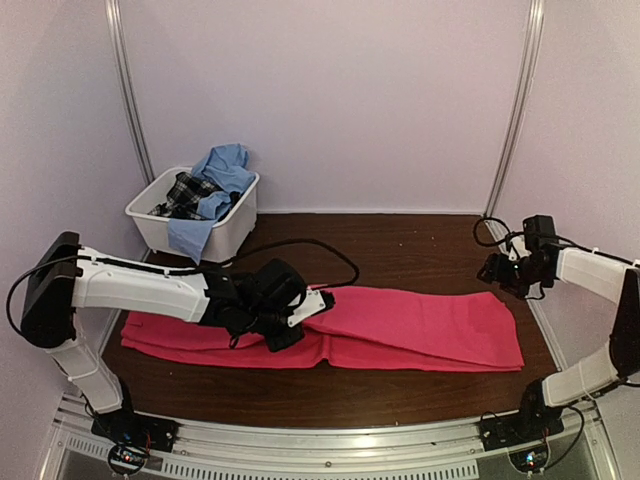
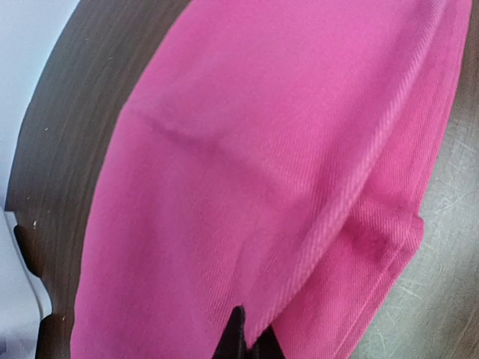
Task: Fold and stack the mixed laundry pile
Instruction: Adjust the rectangle-folded trousers at the center of the board.
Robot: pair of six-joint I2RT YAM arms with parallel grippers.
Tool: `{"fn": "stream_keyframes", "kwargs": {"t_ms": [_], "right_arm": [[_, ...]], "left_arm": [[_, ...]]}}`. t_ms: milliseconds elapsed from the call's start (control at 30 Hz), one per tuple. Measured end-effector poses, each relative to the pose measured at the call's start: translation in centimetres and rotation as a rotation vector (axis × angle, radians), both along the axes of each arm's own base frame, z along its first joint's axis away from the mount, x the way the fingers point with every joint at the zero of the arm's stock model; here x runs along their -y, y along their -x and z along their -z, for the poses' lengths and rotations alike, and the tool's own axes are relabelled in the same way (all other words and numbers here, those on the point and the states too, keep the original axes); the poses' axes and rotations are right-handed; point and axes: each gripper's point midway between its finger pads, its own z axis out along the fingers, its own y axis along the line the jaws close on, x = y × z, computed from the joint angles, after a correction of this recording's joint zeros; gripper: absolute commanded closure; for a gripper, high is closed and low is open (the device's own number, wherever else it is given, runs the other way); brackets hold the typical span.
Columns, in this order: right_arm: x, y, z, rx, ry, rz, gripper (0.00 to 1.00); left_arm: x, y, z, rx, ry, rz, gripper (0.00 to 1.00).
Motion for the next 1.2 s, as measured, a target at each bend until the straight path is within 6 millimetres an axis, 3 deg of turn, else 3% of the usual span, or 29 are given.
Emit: {"fn": "stream_keyframes", "kwargs": {"t_ms": [133,333,533,700,833,1000,1200], "right_arm": [[1.0,0.3,0.9,-0.027,0.014,0.031,0.29],[1.9,0.9,2.1,-0.063,0.04,0.064,0.3],[2.1,1.8,4.5,-0.131,0.032,0.089,0.34],[1.5,2.8,6.6,-0.186,-0.007,0.082,0.47],[0.1,2.8,6.8,-0.183,-0.077,0.042,0.57],[-2.7,2.3,5.5,-0.14,-0.221,-0.058,0.6],[-5.7,2.6,1.6,-0.046,-0.368,-0.184,0.62]], "left_arm": [[-1.4,-0.7,-0.7,0.015,0.002,-0.089,1.0],[-4.6,-0.7,2.5,-0.025,-0.114,-0.22,1.0],[-6.6,-0.1,4.2,-0.08,-0.176,-0.254,0.54],[-6.1,1.1,4.5,-0.157,-0.152,-0.21,0.35],[-4.8,1.2,2.1,-0.238,0.001,-0.177,0.33],[-3.6,-2.4,-3.4,-0.232,0.224,-0.197,0.33],[-4.1,-5.1,-5.0,-0.228,0.311,-0.246,0.32]]}}
